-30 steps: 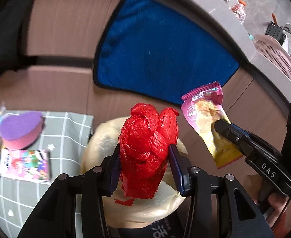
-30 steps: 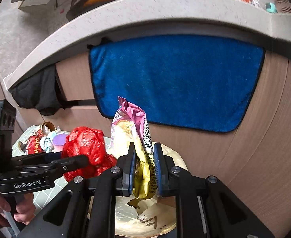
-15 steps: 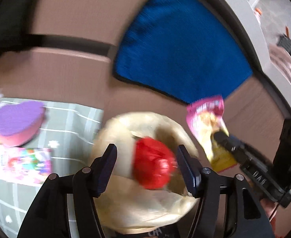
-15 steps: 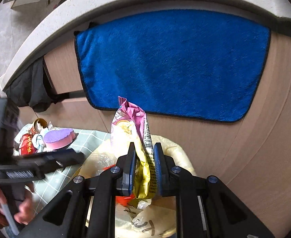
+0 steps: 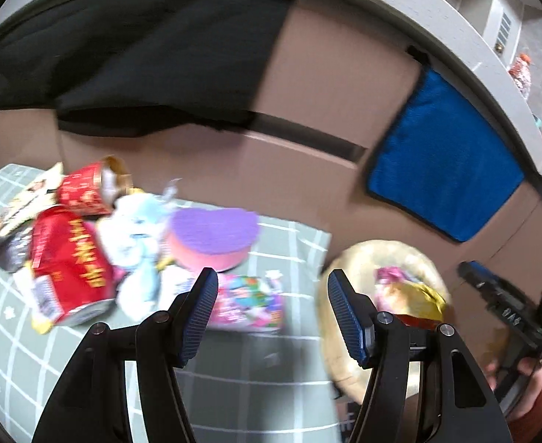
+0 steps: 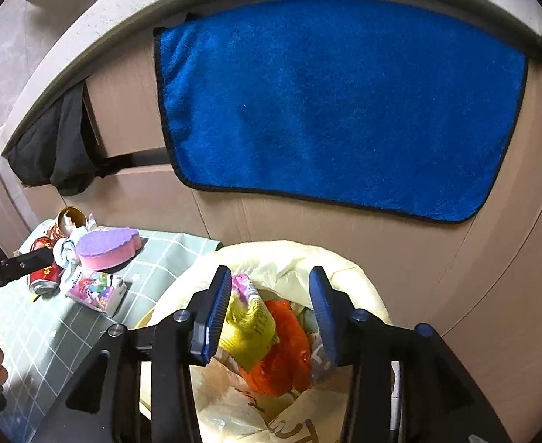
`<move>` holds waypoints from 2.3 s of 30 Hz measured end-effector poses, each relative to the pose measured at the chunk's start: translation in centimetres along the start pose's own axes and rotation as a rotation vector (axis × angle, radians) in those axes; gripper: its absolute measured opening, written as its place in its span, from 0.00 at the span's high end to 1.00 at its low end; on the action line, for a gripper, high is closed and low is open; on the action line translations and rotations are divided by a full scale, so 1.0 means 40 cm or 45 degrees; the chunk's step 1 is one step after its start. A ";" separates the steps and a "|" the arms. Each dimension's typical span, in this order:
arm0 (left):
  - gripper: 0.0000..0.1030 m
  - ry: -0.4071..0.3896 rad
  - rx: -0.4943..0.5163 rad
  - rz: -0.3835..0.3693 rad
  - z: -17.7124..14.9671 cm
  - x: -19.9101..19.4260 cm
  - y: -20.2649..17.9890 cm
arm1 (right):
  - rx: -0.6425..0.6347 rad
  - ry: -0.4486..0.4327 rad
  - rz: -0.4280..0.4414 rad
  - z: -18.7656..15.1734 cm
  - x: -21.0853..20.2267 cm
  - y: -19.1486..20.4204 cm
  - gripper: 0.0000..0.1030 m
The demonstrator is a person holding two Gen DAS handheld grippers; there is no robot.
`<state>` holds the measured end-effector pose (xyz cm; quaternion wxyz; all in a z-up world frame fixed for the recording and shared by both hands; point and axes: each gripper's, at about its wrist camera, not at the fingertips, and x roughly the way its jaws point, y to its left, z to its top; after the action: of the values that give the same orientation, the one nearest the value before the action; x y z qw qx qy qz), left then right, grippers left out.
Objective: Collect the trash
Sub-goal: 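Grasp the pink Kleenex tissue pack with the right tool while the left tool grasps the red can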
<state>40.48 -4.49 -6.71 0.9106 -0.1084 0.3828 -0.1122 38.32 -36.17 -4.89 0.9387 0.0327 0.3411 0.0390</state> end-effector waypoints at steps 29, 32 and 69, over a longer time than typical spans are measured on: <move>0.39 0.033 -0.129 0.144 -0.122 -0.182 0.433 | -0.259 0.217 0.362 0.117 0.419 0.520 0.51; 0.39 0.047 -0.128 0.111 -0.122 -0.169 0.431 | -0.203 0.276 0.381 0.132 0.480 0.518 0.51; 0.39 0.062 -0.259 0.085 -0.134 -0.159 0.414 | -0.663 0.519 0.677 -0.164 0.264 0.637 0.43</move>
<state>34.30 12.50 -10.81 0.8884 -0.1848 0.4178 -0.0449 40.87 -9.59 -14.39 0.7861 -0.1270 0.4782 0.3703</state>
